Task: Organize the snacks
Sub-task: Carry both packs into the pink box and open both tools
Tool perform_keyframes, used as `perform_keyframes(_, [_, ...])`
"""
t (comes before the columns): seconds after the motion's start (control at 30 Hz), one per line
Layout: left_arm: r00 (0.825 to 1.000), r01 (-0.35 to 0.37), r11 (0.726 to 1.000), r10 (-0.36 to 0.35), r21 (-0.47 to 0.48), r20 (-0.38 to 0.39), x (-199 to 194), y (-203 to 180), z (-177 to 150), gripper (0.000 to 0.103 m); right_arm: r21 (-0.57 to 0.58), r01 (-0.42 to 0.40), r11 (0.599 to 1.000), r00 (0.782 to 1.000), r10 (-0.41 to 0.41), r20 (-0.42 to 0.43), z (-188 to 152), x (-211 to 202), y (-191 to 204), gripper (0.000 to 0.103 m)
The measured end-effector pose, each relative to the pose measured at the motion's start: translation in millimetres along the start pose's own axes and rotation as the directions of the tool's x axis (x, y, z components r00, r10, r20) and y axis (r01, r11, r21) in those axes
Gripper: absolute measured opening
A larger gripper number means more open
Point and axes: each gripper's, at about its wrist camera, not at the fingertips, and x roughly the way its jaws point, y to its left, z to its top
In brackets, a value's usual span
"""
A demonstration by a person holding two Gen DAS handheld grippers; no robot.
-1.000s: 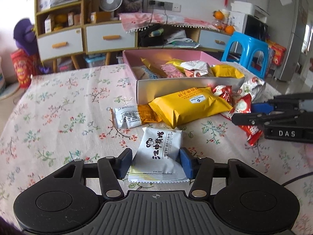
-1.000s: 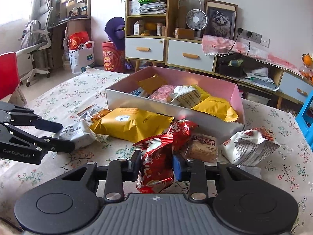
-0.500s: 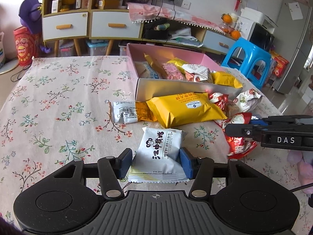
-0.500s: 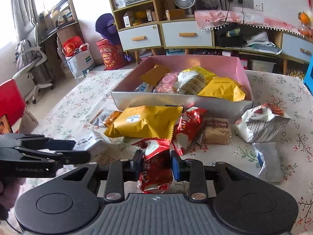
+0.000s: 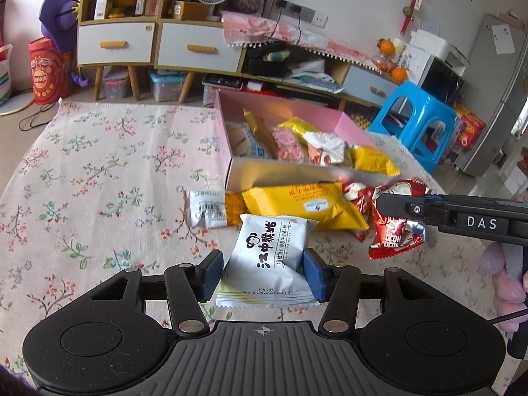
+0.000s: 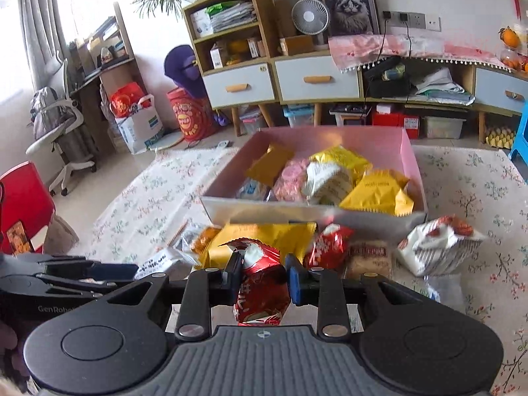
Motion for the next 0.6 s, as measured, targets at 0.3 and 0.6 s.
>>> perform_keyframes(0.3, [0.998,-0.007,1.000,0.008,-0.013,0.067,-2.1,-15.8,27.2,0.050,0.035,0.016,0.999,0.998,-0.018,0.055,28.8,-1.3,-3.7,0.017])
perform_keyframes(0.6, [0.993,-0.035,0.999,0.032,0.024,0.115,15.5,-30.7,63.6,0.050,0.136,0.072,0.988,0.989,-0.088,0.116,66.1,12.8,-30.3,0.017])
